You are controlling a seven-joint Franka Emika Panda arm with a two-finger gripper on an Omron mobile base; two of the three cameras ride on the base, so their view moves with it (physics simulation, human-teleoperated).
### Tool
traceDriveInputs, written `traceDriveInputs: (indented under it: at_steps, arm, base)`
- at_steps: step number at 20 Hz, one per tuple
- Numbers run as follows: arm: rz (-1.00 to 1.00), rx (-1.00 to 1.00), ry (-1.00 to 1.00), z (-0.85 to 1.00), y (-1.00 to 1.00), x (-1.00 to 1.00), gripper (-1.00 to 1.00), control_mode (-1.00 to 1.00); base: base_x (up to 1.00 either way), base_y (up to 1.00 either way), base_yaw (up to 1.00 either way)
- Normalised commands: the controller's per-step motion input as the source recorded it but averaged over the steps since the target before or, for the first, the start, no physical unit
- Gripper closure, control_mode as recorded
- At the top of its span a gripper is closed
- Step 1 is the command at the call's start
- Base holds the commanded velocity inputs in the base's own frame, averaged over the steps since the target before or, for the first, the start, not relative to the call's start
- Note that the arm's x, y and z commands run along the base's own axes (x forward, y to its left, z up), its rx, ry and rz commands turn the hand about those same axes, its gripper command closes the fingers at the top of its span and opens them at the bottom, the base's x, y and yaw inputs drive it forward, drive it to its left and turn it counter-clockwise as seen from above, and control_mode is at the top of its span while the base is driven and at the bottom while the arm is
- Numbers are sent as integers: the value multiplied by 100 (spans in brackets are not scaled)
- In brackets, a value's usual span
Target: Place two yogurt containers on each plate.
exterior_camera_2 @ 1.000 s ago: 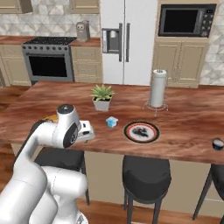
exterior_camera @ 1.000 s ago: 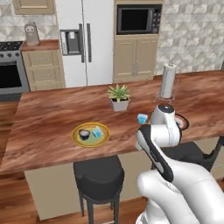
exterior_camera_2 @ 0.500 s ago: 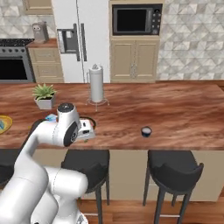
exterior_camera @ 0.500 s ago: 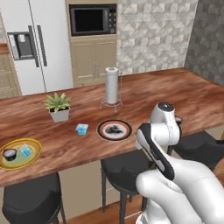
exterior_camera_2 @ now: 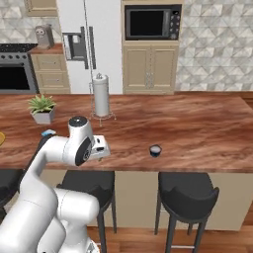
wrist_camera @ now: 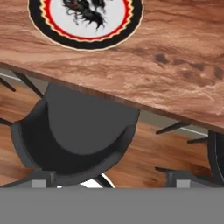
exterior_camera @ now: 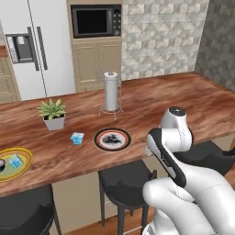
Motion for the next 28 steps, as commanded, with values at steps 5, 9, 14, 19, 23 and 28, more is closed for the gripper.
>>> traceDriveInputs:
  at_steps: [5, 9, 14, 19, 23, 28]
  arm:
    - [0, 0, 0, 0, 0, 0, -100, 100]
    - [0, 0, 0, 0, 0, 0, -100, 100]
    - [0, 0, 0, 0, 0, 0, -100, 100]
    - [0, 0, 0, 0, 0, 0, -100, -100]
    - [0, 0, 7, 0, 17, 49, -100, -100]
    - [0, -6, 26, 0, 76, 100, -100, -100]
  base:
    - [42, -4, 21]
    - [50, -26, 18]
    - [79, -4, 25]
    - [26, -3, 8]
    - [0, 0, 0]
    - [0, 0, 0]
